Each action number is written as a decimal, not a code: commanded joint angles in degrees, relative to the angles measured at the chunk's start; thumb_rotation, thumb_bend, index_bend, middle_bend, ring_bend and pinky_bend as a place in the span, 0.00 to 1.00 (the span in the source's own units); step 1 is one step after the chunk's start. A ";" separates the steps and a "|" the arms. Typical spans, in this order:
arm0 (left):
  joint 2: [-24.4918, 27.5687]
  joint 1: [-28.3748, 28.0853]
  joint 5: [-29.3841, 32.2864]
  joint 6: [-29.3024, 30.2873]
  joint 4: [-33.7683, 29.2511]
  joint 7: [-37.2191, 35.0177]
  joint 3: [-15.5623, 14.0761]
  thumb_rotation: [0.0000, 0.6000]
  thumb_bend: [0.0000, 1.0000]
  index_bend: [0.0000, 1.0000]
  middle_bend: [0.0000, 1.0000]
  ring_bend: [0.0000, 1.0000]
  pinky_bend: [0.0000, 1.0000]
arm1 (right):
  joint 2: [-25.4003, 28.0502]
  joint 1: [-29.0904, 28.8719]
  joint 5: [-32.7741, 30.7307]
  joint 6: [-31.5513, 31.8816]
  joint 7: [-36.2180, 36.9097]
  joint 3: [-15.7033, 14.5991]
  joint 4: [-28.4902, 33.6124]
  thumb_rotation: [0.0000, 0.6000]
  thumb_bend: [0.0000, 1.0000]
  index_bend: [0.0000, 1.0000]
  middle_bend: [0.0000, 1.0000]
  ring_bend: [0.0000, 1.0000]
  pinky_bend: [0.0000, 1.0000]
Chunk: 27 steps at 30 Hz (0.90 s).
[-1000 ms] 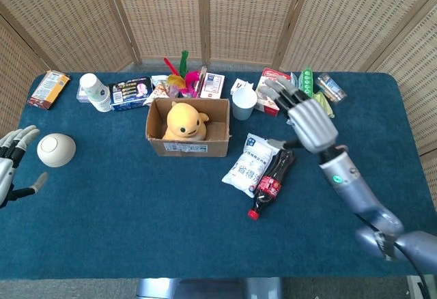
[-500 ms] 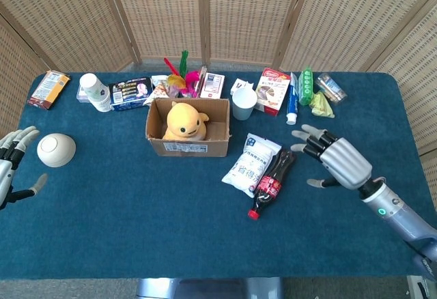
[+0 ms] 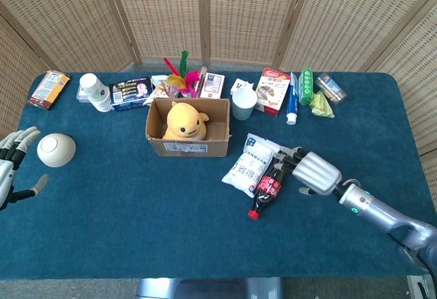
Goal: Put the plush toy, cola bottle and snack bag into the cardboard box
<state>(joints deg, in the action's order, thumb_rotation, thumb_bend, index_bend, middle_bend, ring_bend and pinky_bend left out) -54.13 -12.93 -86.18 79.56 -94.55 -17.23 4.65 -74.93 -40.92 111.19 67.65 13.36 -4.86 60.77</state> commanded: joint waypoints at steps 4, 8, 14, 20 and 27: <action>0.02 -0.05 0.10 -0.15 0.20 -0.36 0.04 1.00 0.42 0.00 0.00 0.00 0.09 | -3.61 -2.96 -2.02 -7.24 -8.22 0.86 2.08 1.00 0.30 0.19 0.13 0.08 0.28; 0.02 -0.14 0.13 -0.29 0.31 -0.55 0.08 1.00 0.42 0.00 0.00 0.00 0.09 | -4.59 -3.82 -3.66 -10.15 -12.31 1.66 3.64 1.00 0.31 0.18 0.13 0.08 0.28; 0.10 -0.09 0.00 -0.26 0.39 -0.87 0.02 1.00 0.42 0.00 0.00 0.00 0.09 | -5.91 -4.92 -5.94 -13.75 -17.57 2.48 4.67 1.00 0.31 0.19 0.13 0.07 0.28; 0.17 -0.08 0.11 -0.30 0.52 -1.16 0.07 1.00 0.42 0.00 0.00 0.00 0.09 | -5.64 -4.95 -6.76 -14.59 -18.60 1.65 4.99 1.00 0.31 0.21 0.14 0.07 0.28; 0.07 -0.20 -0.07 -0.49 0.38 -0.78 -0.04 1.00 0.42 0.00 0.00 0.00 0.09 | -5.51 -4.17 -6.83 -14.37 -17.24 -0.49 3.70 1.00 0.34 0.35 0.27 0.17 0.41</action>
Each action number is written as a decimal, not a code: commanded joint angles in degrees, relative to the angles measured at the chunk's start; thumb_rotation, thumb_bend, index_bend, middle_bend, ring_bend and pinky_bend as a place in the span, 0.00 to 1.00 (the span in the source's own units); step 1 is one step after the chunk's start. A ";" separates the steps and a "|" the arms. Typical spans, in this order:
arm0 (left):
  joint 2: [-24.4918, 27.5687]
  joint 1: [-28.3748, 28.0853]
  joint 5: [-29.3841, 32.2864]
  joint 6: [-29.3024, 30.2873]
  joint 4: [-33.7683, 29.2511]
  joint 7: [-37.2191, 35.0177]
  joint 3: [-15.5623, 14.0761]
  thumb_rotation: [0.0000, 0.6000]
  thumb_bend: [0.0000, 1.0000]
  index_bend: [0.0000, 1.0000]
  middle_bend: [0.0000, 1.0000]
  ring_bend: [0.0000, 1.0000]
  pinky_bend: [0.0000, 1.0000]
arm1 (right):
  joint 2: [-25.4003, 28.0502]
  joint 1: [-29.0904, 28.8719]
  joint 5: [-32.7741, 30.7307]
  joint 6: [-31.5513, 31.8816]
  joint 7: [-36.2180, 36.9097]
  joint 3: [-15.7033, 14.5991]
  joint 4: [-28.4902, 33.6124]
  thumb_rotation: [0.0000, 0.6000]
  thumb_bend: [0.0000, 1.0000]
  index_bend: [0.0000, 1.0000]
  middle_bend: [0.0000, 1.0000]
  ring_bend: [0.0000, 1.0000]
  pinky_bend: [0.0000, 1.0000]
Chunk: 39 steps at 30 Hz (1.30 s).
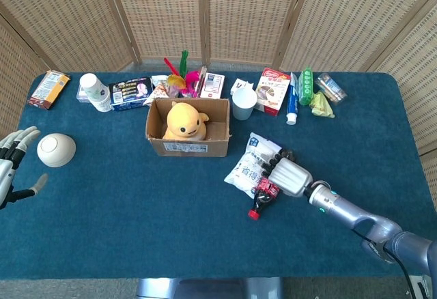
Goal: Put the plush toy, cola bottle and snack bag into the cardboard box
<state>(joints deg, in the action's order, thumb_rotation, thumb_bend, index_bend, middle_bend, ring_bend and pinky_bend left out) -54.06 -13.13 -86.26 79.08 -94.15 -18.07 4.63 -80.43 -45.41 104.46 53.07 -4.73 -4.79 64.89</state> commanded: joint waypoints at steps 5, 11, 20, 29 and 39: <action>-0.04 0.06 0.20 -0.04 -0.10 0.33 -0.02 1.00 0.42 0.00 0.00 0.00 0.09 | -0.36 0.82 0.33 1.10 3.11 -2.08 -2.50 1.00 0.41 0.42 0.39 0.31 0.50; -0.17 -0.03 0.07 -0.31 -0.28 0.82 -0.19 1.00 0.42 0.00 0.00 0.00 0.09 | -2.05 2.81 0.72 6.62 6.78 -2.56 -6.62 1.00 0.47 0.58 0.52 0.43 0.62; -0.34 -0.16 -0.05 -0.60 -0.48 1.43 -0.33 1.00 0.42 0.00 0.00 0.00 0.10 | -2.66 6.54 -1.23 16.57 17.67 -1.21 -10.40 1.00 0.48 0.59 0.54 0.45 0.64; -0.41 -0.09 -0.11 -0.53 -0.80 2.02 -0.45 1.00 0.42 0.00 0.00 0.00 0.10 | -0.79 8.40 -4.43 22.59 26.98 1.82 -7.41 1.00 0.48 0.61 0.54 0.46 0.65; -0.31 -0.10 -0.12 -0.56 -0.87 1.63 -0.46 1.00 0.42 0.00 0.00 0.00 0.10 | 5.10 7.65 -11.30 25.45 34.70 10.06 8.26 1.00 0.48 0.61 0.55 0.47 0.65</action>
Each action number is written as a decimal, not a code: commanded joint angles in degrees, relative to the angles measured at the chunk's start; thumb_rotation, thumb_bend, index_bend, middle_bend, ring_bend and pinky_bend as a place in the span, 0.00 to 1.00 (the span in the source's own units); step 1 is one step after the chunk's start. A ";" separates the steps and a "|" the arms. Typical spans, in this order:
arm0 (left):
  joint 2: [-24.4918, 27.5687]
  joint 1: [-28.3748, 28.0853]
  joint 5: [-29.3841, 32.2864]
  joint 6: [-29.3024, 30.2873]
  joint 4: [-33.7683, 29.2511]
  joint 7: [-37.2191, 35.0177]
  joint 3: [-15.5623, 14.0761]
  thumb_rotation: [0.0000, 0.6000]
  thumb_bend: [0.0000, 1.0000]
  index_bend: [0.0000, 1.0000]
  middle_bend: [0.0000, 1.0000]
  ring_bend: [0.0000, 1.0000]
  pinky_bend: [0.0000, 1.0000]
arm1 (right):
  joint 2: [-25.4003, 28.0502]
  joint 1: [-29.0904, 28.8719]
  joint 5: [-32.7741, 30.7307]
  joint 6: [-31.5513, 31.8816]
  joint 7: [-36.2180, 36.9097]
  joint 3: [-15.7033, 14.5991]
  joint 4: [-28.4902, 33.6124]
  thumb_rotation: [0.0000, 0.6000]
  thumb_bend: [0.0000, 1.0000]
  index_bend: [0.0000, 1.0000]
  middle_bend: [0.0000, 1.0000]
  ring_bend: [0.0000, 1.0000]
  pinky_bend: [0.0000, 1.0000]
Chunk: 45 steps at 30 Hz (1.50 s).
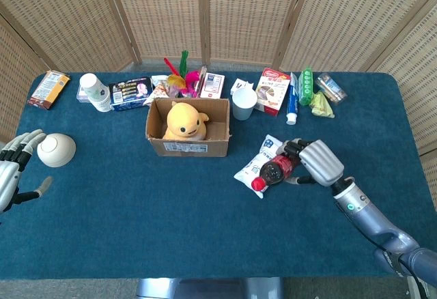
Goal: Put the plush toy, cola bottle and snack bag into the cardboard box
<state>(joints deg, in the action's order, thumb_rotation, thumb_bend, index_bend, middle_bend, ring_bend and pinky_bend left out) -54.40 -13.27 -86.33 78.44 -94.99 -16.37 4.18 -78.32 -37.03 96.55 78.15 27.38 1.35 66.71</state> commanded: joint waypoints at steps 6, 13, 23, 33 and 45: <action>0.31 0.33 -0.60 0.81 -0.15 -0.57 -0.10 1.00 0.42 0.00 0.00 0.00 0.10 | 7.01 -3.70 -11.05 -3.82 0.44 11.44 18.38 1.00 0.48 0.61 0.55 0.47 0.65; 0.44 0.27 -0.94 0.85 -0.04 -1.41 -0.14 1.00 0.42 0.00 0.00 0.00 0.10 | 6.55 -7.56 -21.95 -8.45 -4.86 19.49 28.37 1.00 0.48 0.61 0.55 0.47 0.65; 0.94 0.43 -1.46 1.39 0.09 -3.07 -0.20 1.00 0.42 0.00 0.00 0.00 0.10 | -1.15 -16.17 -38.60 -12.24 -18.23 27.74 30.80 1.00 0.48 0.61 0.55 0.47 0.65; 1.58 0.44 -2.19 1.85 1.20 -6.94 -0.18 1.00 0.42 0.00 0.00 0.00 0.10 | -10.54 -21.04 -46.72 -11.04 -26.53 28.37 25.01 1.00 0.48 0.61 0.55 0.47 0.65; 1.79 0.12 -3.21 1.56 2.09 -9.31 -0.60 1.00 0.42 0.00 0.00 0.00 0.10 | -16.57 -22.45 -45.54 -11.81 -28.59 26.33 18.45 1.00 0.48 0.61 0.55 0.47 0.65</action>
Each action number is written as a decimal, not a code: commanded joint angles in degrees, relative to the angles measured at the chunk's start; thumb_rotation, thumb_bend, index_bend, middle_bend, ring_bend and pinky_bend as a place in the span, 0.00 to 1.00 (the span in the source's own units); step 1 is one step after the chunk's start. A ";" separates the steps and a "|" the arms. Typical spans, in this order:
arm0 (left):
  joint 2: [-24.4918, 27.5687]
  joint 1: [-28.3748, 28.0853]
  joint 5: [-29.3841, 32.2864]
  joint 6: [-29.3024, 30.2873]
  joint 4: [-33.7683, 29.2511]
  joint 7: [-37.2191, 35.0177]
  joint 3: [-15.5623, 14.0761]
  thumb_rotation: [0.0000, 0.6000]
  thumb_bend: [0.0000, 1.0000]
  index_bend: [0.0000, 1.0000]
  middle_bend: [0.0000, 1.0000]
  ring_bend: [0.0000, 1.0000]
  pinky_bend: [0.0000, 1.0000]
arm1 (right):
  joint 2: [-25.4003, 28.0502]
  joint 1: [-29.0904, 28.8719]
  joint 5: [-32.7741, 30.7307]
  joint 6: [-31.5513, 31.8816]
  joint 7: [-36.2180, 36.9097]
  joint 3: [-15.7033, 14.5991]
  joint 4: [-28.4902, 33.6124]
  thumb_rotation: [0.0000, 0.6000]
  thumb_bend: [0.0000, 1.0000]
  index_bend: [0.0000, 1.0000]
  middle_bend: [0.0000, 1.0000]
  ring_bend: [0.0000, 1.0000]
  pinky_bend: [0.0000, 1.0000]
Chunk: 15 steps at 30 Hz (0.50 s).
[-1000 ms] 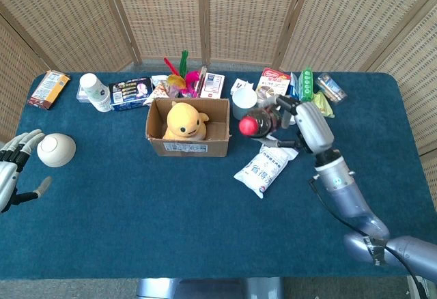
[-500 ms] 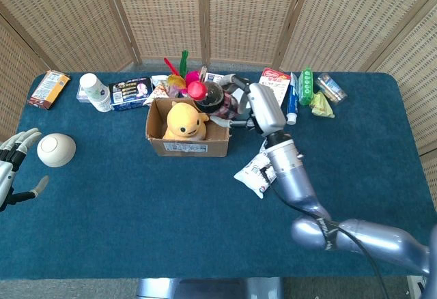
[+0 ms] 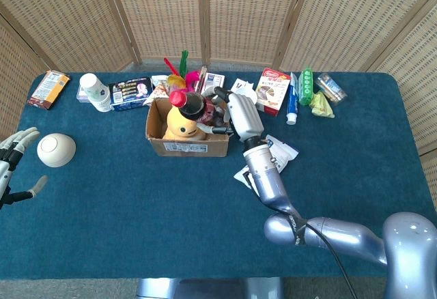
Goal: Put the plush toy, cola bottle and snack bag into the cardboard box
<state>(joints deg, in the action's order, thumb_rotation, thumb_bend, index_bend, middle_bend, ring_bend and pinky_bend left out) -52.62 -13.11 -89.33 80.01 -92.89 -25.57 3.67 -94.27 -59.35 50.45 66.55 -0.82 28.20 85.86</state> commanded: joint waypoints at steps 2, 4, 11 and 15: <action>0.05 -0.04 -0.63 0.13 -0.05 -0.23 -0.27 1.00 0.42 0.00 0.00 0.00 0.10 | -1.30 -0.12 1.02 -0.41 -0.58 -0.90 -1.51 1.00 0.48 0.61 0.55 0.47 0.65; 0.09 -0.02 -0.79 0.16 0.02 -0.39 -0.39 1.00 0.42 0.00 0.00 0.00 0.10 | -1.95 -0.03 1.12 -0.52 -0.28 -0.87 -1.83 1.00 0.48 0.62 0.55 0.47 0.65; 0.06 -0.10 -0.59 0.08 0.10 -0.56 -0.40 1.00 0.42 0.00 0.00 0.00 0.10 | -3.98 -0.18 1.09 -0.17 -0.04 0.36 -1.27 1.00 0.48 0.62 0.55 0.47 0.65; 0.10 -0.01 -0.87 0.38 0.01 -0.53 -0.52 1.00 0.42 0.00 0.00 0.00 0.10 | -5.66 -0.32 0.01 0.28 -0.24 1.26 -1.76 1.00 0.48 0.61 0.55 0.47 0.65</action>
<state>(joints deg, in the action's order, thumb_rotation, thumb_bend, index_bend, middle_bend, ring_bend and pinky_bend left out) -52.52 -13.14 -90.19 80.36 -92.88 -26.12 3.16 -99.50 -59.65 50.81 66.64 -1.07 29.20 84.31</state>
